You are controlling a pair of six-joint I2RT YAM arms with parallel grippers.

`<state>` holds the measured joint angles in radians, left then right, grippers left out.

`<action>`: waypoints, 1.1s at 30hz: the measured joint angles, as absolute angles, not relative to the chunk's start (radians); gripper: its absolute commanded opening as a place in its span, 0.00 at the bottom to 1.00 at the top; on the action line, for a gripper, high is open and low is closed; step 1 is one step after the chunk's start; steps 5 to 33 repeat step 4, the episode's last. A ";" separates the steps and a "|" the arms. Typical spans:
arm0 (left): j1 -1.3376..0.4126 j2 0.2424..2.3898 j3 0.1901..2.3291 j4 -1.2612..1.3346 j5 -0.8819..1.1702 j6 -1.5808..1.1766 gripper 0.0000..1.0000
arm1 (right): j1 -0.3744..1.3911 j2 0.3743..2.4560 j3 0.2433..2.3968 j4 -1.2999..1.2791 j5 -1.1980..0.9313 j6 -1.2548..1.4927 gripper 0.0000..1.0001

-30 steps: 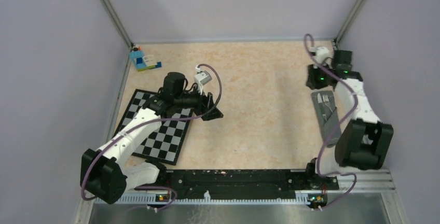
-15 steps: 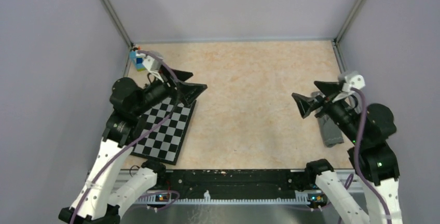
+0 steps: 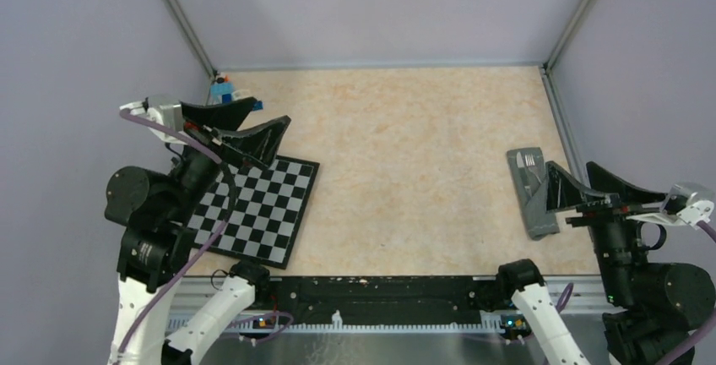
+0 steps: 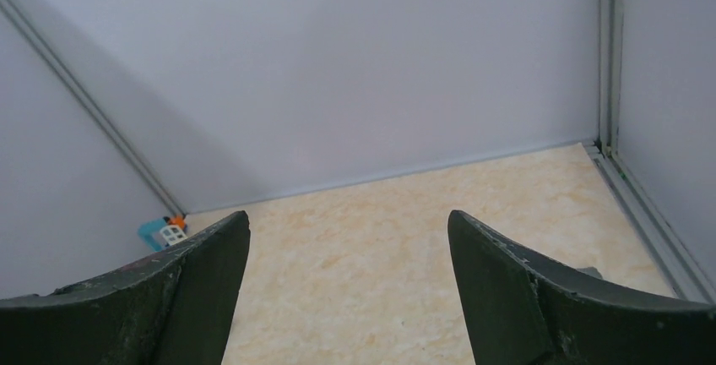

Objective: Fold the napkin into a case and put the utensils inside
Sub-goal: Reset both arms

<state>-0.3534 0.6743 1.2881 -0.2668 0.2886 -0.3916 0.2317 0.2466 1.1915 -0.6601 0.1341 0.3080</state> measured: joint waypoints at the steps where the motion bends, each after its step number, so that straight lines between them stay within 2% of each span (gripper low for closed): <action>1: -0.353 0.667 1.294 -0.273 0.271 -0.388 0.99 | 0.232 0.247 1.192 -0.659 0.148 0.308 0.86; 33: -0.353 0.651 1.306 -0.297 0.235 -0.377 0.99 | 0.232 0.247 1.191 -0.660 0.168 0.309 0.86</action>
